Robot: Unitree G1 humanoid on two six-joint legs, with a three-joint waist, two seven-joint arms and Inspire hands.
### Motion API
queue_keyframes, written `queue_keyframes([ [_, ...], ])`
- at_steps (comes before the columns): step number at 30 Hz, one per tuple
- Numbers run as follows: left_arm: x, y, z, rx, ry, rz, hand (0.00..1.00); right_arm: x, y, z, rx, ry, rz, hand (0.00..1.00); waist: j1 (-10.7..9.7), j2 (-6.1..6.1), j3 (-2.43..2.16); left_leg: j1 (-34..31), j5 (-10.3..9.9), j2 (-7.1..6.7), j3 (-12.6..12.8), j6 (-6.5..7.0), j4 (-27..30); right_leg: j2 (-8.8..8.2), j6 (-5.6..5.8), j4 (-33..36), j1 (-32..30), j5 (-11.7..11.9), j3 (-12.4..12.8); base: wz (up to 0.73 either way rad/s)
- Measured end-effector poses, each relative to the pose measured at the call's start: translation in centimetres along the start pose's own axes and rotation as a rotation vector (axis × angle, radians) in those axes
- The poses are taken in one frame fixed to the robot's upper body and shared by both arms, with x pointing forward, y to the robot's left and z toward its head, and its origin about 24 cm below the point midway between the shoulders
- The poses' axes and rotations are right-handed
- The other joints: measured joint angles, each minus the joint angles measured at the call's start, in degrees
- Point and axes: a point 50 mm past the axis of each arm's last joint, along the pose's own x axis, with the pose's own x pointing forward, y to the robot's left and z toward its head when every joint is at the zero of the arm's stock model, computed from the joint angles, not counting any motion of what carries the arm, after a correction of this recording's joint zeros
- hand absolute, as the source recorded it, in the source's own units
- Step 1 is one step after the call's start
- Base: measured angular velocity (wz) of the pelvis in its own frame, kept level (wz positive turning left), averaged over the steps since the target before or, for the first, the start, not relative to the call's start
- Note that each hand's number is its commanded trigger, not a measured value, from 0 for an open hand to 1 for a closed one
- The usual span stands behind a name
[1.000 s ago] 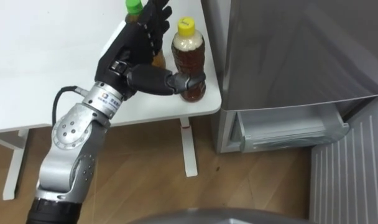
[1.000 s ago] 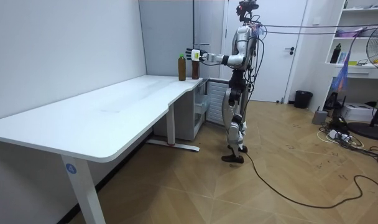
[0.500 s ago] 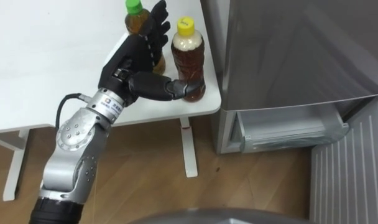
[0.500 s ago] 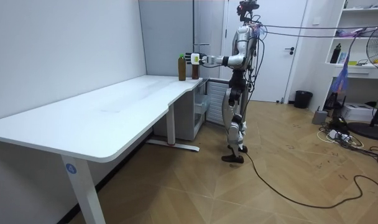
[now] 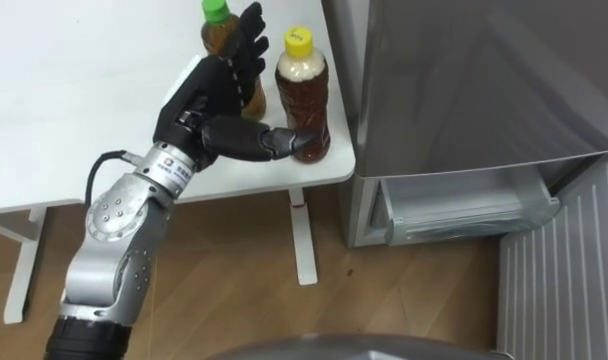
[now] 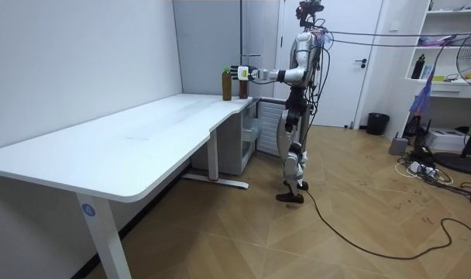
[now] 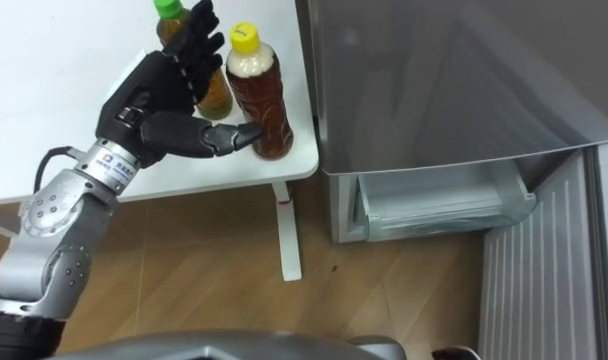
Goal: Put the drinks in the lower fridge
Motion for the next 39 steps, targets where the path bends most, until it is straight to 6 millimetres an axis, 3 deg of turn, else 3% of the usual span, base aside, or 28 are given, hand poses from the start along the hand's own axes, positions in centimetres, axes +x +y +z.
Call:
queue_keyframes([
  [14, 1.1, 0.7, 1.6, 0.043, -0.051, -0.023, 0.00, 0.0, 0.3, -0.6, -0.002, 0.009, 0.039, 0.00, -0.44, 0.81, -0.20, -0.32, 0.00, 0.03, 0.08, 0.00, 0.02, -0.02, 0.00, 0.09, -0.81, 0.00, 0.16, 0.00],
  [19, 1.1, 0.7, 1.6, 0.044, -0.053, -0.026, 0.00, 0.0, 0.3, -0.8, -0.002, 0.011, 0.040, 0.00, -0.97, 1.27, 0.01, -0.35, 0.00, 0.03, 0.35, 0.00, -0.01, 0.01, 0.00, 0.08, -0.81, 0.00, 1.04, -0.02],
  [33, 1.9, 0.5, 2.0, 0.049, -0.065, -0.041, 0.00, 0.0, 0.1, -0.7, -0.001, 0.020, 0.035, 0.00, -2.55, 0.82, 0.33, -1.01, -0.01, 0.06, 0.82, 0.03, 0.01, 0.06, 0.00, 0.10, -1.12, 0.00, 1.50, -0.01],
  [39, 2.0, 0.4, 1.1, 0.036, -0.029, -0.049, 0.00, 0.0, -0.1, -0.2, -0.002, 0.007, 0.025, 0.00, -3.21, 0.79, 0.34, -0.94, -0.01, 0.09, 1.37, 0.02, 0.02, 0.05, 0.00, 0.10, -1.16, 0.00, 1.50, 0.00],
])
